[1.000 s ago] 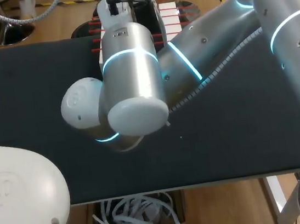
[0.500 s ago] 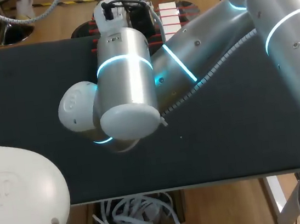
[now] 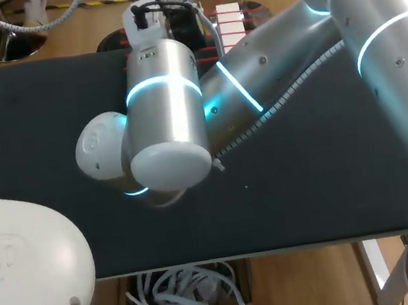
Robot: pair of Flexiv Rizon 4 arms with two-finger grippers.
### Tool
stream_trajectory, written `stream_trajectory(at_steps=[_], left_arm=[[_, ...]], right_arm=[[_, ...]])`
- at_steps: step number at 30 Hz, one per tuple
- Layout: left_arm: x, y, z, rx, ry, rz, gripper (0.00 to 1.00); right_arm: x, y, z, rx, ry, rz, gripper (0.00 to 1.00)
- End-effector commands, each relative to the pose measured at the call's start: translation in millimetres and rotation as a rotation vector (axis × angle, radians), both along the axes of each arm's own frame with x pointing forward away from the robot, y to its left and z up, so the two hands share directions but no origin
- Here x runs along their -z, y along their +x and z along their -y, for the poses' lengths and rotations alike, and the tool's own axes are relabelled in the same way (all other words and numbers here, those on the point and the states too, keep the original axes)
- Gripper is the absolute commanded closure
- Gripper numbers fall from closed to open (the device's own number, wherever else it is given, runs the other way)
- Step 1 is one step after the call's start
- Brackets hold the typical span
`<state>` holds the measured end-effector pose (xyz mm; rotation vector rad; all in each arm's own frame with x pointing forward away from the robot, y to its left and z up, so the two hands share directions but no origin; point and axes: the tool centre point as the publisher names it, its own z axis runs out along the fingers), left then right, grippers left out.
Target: Grab the tape and strap the tape.
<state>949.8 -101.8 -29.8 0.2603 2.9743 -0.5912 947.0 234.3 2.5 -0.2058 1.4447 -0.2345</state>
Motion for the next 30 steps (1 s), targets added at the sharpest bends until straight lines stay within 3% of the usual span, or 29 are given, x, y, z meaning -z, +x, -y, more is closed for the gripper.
stream_trajectory(at_steps=[1,30], left_arm=[[-0.9,0.1,-0.1,-0.001,0.004,-0.002,1.0],[-0.9,0.1,-0.1,-0.001,0.004,-0.002,1.0]], right_arm=[[-0.4,-0.1,-3.7,0.002,-0.007,0.002,1.0],[0.7,0.2,-12.2,-0.009,-0.018,0.005,1.0]])
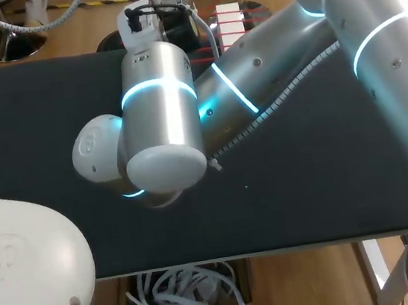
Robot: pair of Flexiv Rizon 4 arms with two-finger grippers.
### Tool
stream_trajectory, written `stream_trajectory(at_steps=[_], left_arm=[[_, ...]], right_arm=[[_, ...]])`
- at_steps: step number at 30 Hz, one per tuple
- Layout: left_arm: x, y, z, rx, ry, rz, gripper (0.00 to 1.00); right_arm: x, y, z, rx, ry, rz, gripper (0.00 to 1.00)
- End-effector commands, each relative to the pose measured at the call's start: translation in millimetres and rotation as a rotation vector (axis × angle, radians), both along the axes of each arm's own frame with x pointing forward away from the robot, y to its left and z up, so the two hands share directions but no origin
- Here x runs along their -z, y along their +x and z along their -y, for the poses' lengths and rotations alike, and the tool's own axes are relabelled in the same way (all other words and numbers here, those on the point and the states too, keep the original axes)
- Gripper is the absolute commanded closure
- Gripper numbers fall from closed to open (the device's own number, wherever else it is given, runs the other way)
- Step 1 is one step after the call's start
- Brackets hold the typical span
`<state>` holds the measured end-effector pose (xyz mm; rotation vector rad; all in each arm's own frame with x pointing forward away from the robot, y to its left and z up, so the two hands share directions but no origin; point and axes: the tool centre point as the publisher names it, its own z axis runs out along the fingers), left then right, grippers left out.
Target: Grab the tape and strap the tape.
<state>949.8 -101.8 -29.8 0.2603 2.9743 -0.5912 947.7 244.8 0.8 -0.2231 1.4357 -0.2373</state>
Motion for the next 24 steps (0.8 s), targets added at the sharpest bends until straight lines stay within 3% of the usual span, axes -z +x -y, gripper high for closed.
stream_trajectory(at_steps=[1,24], left_arm=[[-0.9,0.1,-0.1,-0.001,0.004,-0.002,1.0],[-0.9,0.1,-0.1,-0.001,0.004,-0.002,1.0]], right_arm=[[-0.9,-0.5,-2.0,0.0,-0.004,-0.001,1.0],[3.2,4.2,-6.4,-0.001,-0.013,-0.006,1.0]])
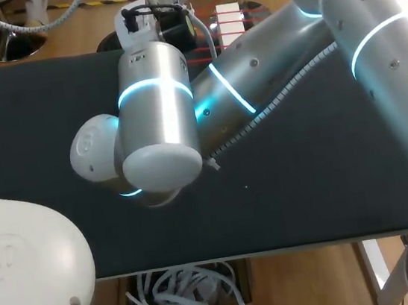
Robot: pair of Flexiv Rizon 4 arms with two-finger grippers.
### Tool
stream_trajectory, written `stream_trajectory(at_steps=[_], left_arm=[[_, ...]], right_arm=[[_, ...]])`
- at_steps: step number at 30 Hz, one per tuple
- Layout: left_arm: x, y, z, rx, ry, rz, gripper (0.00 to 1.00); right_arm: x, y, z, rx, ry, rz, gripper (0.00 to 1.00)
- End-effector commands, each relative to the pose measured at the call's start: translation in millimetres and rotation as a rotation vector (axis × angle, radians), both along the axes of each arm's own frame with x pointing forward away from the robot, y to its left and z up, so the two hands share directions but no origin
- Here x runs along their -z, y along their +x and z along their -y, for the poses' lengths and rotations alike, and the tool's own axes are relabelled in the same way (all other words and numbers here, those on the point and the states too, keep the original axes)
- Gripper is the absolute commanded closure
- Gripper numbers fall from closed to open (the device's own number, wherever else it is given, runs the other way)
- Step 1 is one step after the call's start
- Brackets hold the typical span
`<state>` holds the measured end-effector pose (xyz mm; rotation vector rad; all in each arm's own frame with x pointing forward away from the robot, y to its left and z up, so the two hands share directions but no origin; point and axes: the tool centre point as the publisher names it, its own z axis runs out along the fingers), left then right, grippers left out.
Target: Grab the tape and strap the tape.
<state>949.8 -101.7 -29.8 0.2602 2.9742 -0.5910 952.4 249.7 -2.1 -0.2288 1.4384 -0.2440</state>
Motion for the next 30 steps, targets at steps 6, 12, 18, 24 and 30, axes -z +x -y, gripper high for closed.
stream_trajectory(at_steps=[6,12,18,24,30], left_arm=[[-0.9,0.1,-0.1,0.0,0.004,-0.002,1.0],[-0.9,0.1,-0.1,0.0,0.004,-0.002,1.0],[-0.9,0.1,-0.1,0.0,0.004,-0.002,1.0],[-0.9,0.1,-0.1,0.0,0.004,-0.002,1.0],[-0.9,0.1,-0.1,0.0,0.004,-0.002,1.0]], right_arm=[[1.3,-3.6,-4.4,-0.017,-0.007,-0.01,1.0],[2.0,-4.0,-7.3,-0.024,-0.008,-0.01,1.0],[2.9,-4.1,-11.9,-0.033,-0.009,-0.01,1.0],[3.7,-4.2,-15.5,-0.043,-0.011,-0.011,1.0],[5.4,-4.8,-18.4,-0.047,-0.013,-0.014,1.0]])
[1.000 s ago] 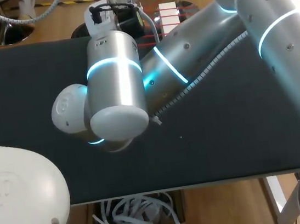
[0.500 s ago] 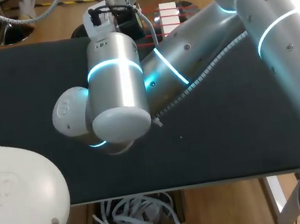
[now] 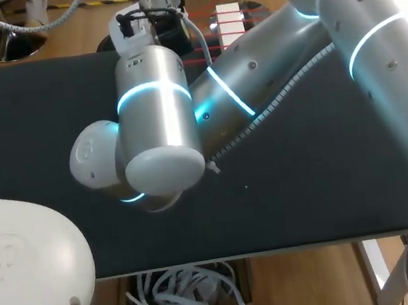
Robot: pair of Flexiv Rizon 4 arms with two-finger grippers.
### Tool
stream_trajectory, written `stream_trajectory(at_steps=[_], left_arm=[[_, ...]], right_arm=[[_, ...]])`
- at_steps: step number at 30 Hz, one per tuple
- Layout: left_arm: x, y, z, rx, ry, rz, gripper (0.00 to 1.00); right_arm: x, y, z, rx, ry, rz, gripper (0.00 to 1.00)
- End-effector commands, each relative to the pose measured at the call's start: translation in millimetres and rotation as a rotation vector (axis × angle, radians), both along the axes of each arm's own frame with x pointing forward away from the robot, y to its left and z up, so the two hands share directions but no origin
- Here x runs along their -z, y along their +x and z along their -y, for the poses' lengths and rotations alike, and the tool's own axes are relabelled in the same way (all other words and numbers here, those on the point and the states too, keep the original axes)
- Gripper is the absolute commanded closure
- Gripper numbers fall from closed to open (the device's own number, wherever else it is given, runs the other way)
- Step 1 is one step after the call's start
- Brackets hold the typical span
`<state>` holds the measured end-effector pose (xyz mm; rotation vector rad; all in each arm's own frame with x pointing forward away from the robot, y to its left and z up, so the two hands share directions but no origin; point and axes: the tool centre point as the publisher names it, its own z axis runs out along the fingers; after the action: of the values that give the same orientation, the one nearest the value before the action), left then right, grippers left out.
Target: Grab the tape and strap the tape.
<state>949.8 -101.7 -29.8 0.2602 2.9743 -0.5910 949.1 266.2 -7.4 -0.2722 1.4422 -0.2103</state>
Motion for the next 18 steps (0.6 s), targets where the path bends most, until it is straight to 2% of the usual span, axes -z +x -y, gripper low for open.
stream_trajectory(at_steps=[1,18], left_arm=[[-1.0,0.1,-0.1,0.0,0.004,-0.001,1.0],[-1.0,0.1,-0.1,0.0,0.004,-0.001,1.0]], right_arm=[[0.3,-1.5,-2.3,0.0,-0.004,-0.003,1.0],[-1.4,-0.2,-6.4,-0.016,-0.001,-0.002,1.0]])
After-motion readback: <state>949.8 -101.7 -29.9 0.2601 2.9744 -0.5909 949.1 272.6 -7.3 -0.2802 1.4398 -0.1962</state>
